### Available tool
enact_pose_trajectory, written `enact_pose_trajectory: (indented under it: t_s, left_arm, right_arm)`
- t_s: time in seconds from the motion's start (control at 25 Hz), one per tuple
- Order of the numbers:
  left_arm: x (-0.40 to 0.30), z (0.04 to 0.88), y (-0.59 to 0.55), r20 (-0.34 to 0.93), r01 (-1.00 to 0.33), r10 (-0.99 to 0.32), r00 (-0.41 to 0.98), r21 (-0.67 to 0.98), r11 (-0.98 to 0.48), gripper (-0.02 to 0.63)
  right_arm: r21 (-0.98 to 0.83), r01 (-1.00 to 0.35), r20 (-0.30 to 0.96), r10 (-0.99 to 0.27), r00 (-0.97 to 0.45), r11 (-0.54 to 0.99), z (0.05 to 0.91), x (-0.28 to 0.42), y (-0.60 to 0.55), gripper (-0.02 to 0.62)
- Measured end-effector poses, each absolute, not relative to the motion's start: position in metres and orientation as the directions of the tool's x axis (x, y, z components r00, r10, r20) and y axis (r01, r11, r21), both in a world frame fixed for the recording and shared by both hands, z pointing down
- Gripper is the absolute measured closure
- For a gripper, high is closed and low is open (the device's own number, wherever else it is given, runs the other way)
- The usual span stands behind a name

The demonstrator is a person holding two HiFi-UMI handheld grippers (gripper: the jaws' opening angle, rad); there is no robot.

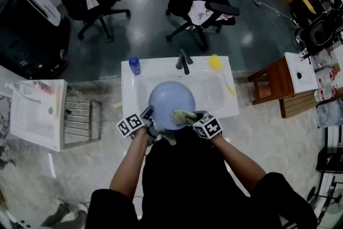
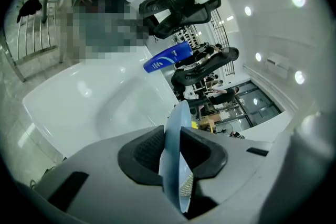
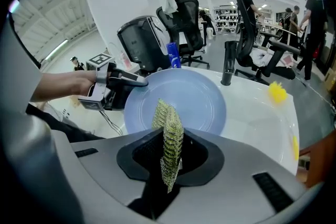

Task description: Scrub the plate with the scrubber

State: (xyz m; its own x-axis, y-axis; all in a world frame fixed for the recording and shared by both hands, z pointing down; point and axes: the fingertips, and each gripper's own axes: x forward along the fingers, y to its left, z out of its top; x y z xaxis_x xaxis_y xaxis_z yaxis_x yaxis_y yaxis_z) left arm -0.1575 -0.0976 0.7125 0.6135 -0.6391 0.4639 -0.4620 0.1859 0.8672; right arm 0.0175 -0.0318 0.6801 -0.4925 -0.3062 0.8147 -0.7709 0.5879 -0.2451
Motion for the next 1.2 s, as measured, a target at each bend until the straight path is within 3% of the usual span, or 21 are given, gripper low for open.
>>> enact_pose_trajectory:
  t_s: [0.6, 1.2]
  left_arm:
    - [-0.171, 0.713, -0.090, 0.470, -0.466, -0.652, 0.595, 0.863, 0.196, 0.528]
    - [-0.168, 0.714, -0.083, 0.466, -0.464, -0.650, 0.600, 0.865, 0.191, 0.532]
  right_arm:
    - [-0.302, -0.694, 0.790, -0.236, -0.565, 0.653, 0.673, -0.028, -0.024, 0.532]
    - [-0.424, -0.681, 0.739, -0.207, -0.641, 0.596, 0.666, -0.058, -0.028, 0.532]
